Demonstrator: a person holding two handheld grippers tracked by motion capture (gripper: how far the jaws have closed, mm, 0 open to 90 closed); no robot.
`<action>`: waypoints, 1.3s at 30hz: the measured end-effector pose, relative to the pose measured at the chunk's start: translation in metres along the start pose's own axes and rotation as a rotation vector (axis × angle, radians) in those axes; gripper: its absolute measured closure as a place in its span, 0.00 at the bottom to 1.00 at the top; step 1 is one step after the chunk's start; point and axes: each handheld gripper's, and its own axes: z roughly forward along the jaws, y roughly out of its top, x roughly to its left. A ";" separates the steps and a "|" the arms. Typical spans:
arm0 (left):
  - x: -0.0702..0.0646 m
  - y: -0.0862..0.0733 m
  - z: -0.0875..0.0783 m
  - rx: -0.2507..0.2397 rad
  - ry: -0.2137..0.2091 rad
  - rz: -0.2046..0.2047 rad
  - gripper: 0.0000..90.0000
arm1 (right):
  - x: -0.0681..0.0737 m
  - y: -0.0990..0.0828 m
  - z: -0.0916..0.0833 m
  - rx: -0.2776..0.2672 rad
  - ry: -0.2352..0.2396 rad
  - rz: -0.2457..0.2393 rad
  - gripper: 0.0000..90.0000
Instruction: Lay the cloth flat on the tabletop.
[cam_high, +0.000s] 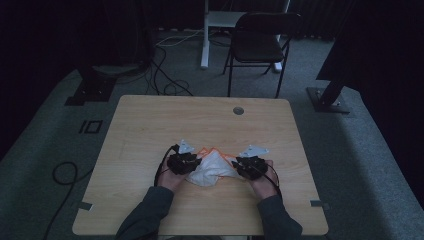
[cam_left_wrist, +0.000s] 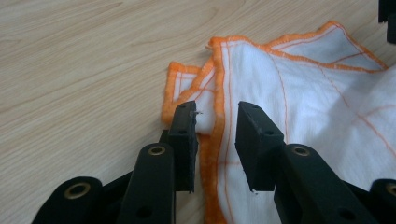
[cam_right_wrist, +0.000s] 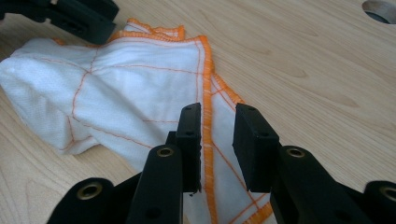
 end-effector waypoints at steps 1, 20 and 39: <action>-0.001 0.001 0.001 -0.002 -0.001 0.001 0.77 | 0.001 0.000 0.000 0.002 0.002 0.000 0.80; -0.022 0.012 0.004 -0.001 -0.034 0.072 1.00 | -0.004 -0.004 -0.003 0.004 -0.007 0.005 0.80; -0.065 -0.007 -0.030 -0.061 -0.091 0.145 1.00 | 0.000 -0.008 -0.018 -0.010 -0.003 -0.013 0.80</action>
